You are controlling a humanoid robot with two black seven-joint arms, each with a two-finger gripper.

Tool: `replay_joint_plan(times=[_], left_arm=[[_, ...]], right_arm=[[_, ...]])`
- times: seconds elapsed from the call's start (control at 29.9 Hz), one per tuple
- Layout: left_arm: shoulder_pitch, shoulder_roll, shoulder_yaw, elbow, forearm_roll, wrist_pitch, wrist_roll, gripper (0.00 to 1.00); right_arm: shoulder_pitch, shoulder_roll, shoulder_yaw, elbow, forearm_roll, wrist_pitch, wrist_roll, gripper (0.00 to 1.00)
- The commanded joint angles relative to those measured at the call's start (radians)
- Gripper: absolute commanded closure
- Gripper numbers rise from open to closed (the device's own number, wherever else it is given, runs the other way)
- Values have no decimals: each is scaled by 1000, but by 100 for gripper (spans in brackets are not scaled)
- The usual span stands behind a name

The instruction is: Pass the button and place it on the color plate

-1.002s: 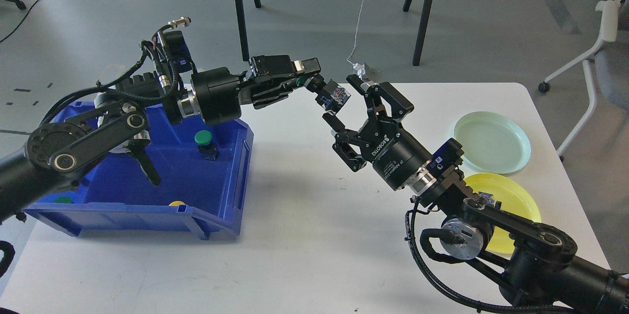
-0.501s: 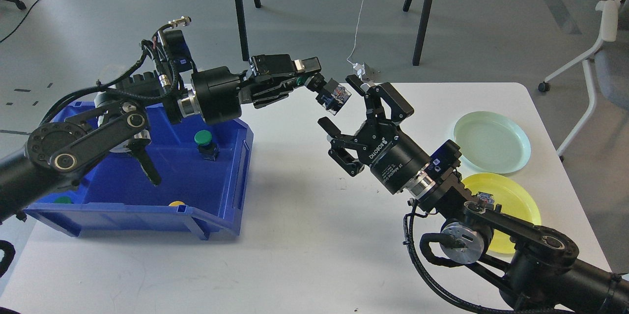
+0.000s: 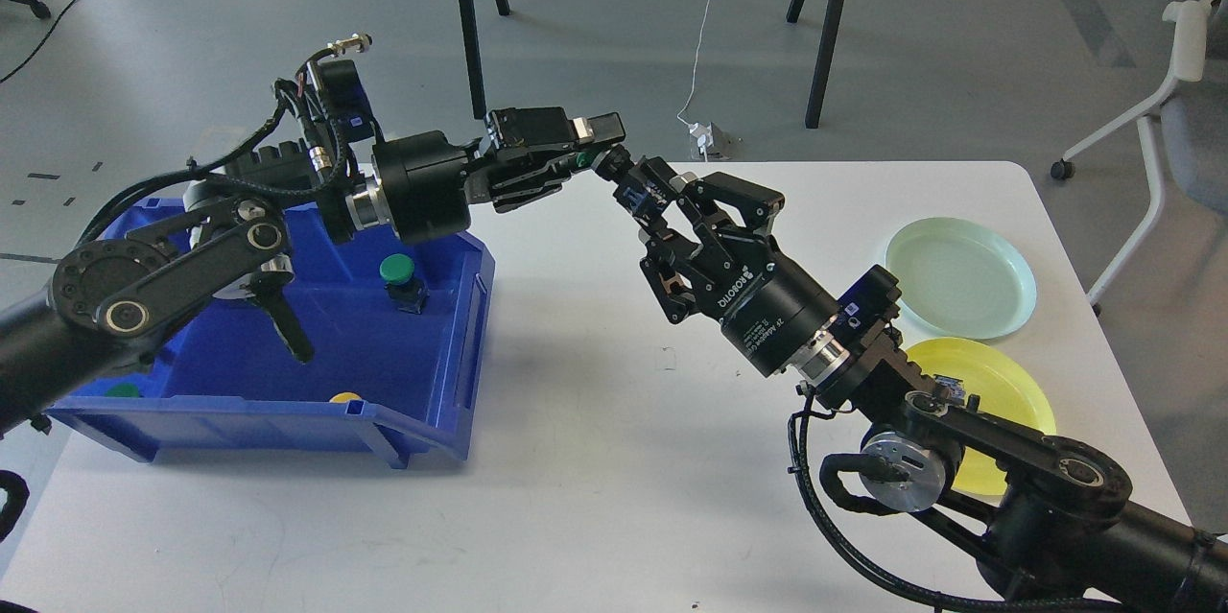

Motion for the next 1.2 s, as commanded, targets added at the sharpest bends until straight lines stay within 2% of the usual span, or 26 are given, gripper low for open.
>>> replay_joint_plan(times=[0.0,0.03,0.13,0.17,0.33,0.43,0.57,0.67,0.77,0.94,1.0,1.17], left_arm=[[0,0,-2,0,-3,0,0,62],[0,-1,-5,0,-8,0,0,29],[-5,-1,-2,1,-46,0,0,5],[-5,-1,0,1,-51,0,0,3],[-5,-3,-2,17,-54,0,0,2],[-5,-10,-2,20,-54,0,0,2],[-5,-12,-3,20,-55,0,0,2],[-5,-12,-3,20,-58,0,0,2],[-2,-12,-3,20,-71,0,0,2],[0,-12,-3,20,-74,0,0,2],[0,-12,-3,20,-74,0,0,2],[0,-12,-3,20,-75,0,0,2]], right_arm=[[0,-1,4,0,1,-1,0,100],[0,-3,4,0,2,-1,0,100],[-3,-16,6,1,2,-1,0,100],[-6,-22,6,1,4,-1,0,100],[-43,-96,44,29,7,-1,0,100],[-127,-163,133,59,10,-6,0,100],[-331,-248,340,75,13,-13,0,100],[-497,-262,516,61,24,-21,0,100],[-617,-262,630,26,102,-97,0,100],[-628,-250,638,-100,240,-303,0,100],[-599,-248,635,-135,242,-383,-35,100],[-447,-211,575,-233,249,-545,-154,100]])
